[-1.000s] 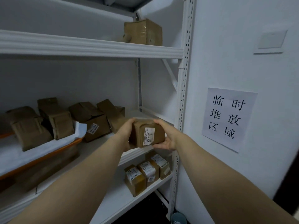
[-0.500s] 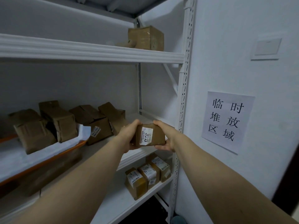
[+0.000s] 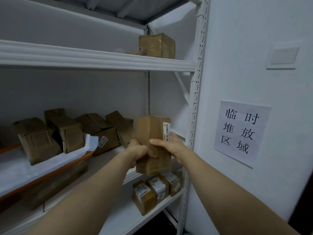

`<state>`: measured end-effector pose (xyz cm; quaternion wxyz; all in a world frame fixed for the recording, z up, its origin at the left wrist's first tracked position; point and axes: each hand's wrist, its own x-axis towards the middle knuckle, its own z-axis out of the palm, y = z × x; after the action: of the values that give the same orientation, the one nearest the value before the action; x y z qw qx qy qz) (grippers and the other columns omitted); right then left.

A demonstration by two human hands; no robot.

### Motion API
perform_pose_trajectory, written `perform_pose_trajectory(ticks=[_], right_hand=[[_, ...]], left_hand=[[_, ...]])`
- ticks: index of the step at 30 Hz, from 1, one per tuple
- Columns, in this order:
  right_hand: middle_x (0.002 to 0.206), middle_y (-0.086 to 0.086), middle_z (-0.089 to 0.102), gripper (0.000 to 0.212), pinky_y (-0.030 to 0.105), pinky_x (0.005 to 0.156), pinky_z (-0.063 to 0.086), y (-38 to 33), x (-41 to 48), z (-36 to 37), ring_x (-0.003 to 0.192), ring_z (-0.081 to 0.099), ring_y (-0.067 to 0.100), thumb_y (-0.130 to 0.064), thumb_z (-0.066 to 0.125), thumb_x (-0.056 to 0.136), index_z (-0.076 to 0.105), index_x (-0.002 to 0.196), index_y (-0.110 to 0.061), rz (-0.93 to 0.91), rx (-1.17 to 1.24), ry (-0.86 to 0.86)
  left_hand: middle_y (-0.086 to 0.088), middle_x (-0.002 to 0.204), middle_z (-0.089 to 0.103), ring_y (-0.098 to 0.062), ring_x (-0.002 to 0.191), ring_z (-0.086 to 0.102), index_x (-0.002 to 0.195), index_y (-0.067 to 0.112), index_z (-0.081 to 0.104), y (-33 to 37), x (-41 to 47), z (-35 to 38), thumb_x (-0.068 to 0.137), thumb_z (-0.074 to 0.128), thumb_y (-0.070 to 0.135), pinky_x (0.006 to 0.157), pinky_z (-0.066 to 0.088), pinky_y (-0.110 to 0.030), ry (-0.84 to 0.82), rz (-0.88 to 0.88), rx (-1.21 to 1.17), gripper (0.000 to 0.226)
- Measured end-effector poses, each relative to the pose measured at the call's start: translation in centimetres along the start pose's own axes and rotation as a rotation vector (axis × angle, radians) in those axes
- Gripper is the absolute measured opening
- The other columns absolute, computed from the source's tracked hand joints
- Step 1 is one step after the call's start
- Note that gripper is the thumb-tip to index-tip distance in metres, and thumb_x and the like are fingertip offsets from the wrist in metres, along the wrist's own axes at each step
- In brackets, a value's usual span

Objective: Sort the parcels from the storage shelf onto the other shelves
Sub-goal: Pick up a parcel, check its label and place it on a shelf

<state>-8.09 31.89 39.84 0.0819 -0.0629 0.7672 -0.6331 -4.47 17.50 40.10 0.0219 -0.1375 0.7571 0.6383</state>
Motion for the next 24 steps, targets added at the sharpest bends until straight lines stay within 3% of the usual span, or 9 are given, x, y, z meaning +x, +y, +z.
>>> perform_pose_trajectory(ticks=[2, 5, 8, 10, 12, 14, 16, 20, 24], right_hand=[[0.146, 0.007, 0.034, 0.131, 0.048, 0.107, 0.039, -0.1, 0.2, 0.7, 0.131, 0.040, 0.028, -0.048, 0.091, 0.047, 0.009, 0.147, -0.028, -0.061, -0.171, 0.055], [0.155, 0.006, 0.010, 0.147, 0.050, 0.116, 0.023, -0.3, 0.1, 1.6, 0.143, 0.016, 0.030, -0.043, 0.091, 0.053, -0.020, 0.148, -0.031, -0.139, -0.288, 0.128], [0.154, 0.005, 0.011, 0.141, 0.050, 0.115, 0.025, 0.2, 0.3, 1.5, 0.142, 0.017, 0.030, -0.034, 0.090, 0.057, -0.016, 0.149, -0.030, -0.171, -0.290, 0.160], [0.153, 0.005, 0.012, 0.139, 0.050, 0.115, 0.028, 0.7, 0.4, 1.0, 0.142, 0.018, 0.029, -0.031, 0.091, 0.056, -0.012, 0.149, -0.029, -0.174, -0.281, 0.160], [0.153, 0.004, 0.012, 0.138, 0.049, 0.115, 0.029, 1.2, 0.2, 0.5, 0.142, 0.019, 0.028, -0.026, 0.092, 0.056, -0.010, 0.148, -0.029, -0.177, -0.294, 0.135], [0.153, 0.003, 0.011, 0.137, 0.048, 0.115, 0.028, 1.6, 0.0, 0.4, 0.142, 0.018, 0.028, -0.022, 0.092, 0.057, -0.011, 0.148, -0.027, -0.185, -0.328, 0.101], [0.153, 0.003, 0.010, 0.138, 0.047, 0.115, 0.028, 2.1, -0.1, 0.6, 0.142, 0.017, 0.028, -0.020, 0.092, 0.057, -0.013, 0.147, -0.027, -0.195, -0.369, 0.075], [0.153, 0.003, 0.004, 0.138, 0.049, 0.115, 0.029, 2.7, -0.1, 1.1, 0.143, 0.016, 0.030, -0.015, 0.089, 0.059, -0.017, 0.147, -0.026, -0.192, -0.440, 0.046], [0.151, -0.002, 0.004, 0.140, 0.049, 0.115, 0.029, 3.3, -0.2, 1.0, 0.141, 0.019, 0.029, -0.015, 0.090, 0.056, -0.017, 0.143, -0.038, -0.203, -0.579, 0.052]], left_hand=[[-0.011, 0.122, 0.052, -0.031, 0.111, 0.051, 0.122, 0.015, 0.034, -0.6, 0.4, 0.3, 0.043, 0.089, 0.005, 0.096, 0.048, -0.047, 0.030, 0.046, 0.098, 0.097], [-0.010, 0.130, 0.043, -0.033, 0.124, 0.042, 0.138, 0.018, 0.018, -1.3, 0.9, 0.2, 0.037, 0.091, 0.010, 0.101, 0.045, -0.046, 0.032, 0.062, 0.197, 0.124], [-0.009, 0.121, 0.048, -0.030, 0.119, 0.045, 0.132, 0.010, 0.032, -1.0, 0.1, -0.1, 0.069, 0.067, -0.008, 0.097, 0.042, -0.038, -0.083, 0.087, 0.079, 0.074], [-0.005, 0.095, 0.054, -0.024, 0.102, 0.049, 0.086, 0.006, 0.052, -0.2, -0.7, -0.7, 0.072, 0.048, -0.005, 0.100, 0.033, -0.041, -0.123, 0.105, -0.065, 0.018], [-0.003, 0.084, 0.051, -0.020, 0.089, 0.048, 0.066, 0.013, 0.043, 0.7, -1.2, -1.5, 0.065, 0.045, 0.011, 0.108, 0.023, -0.048, -0.174, 0.116, -0.256, 0.003], [-0.004, 0.102, 0.057, -0.023, 0.101, 0.050, 0.090, 0.011, 0.059, 1.3, -1.0, -1.9, 0.079, 0.050, 0.034, 0.108, 0.025, -0.052, -0.213, 0.104, -0.317, 0.027], [-0.003, 0.116, 0.057, -0.026, 0.114, 0.049, 0.120, 0.018, 0.059, 1.7, -0.7, -1.8, 0.079, 0.063, 0.055, 0.102, 0.036, -0.053, -0.155, 0.081, -0.265, 0.055], [-0.002, 0.103, 0.060, -0.025, 0.106, 0.054, 0.112, 0.018, 0.063, 1.2, -0.9, -1.4, 0.081, 0.074, 0.026, 0.090, 0.049, -0.046, 0.032, 0.078, -0.182, 0.034], [-0.007, 0.104, 0.063, -0.024, 0.095, 0.059, 0.102, 0.012, 0.064, 0.4, -0.7, -2.1, 0.080, 0.075, 0.022, 0.088, 0.050, -0.043, 0.069, 0.023, -0.145, 0.026]])
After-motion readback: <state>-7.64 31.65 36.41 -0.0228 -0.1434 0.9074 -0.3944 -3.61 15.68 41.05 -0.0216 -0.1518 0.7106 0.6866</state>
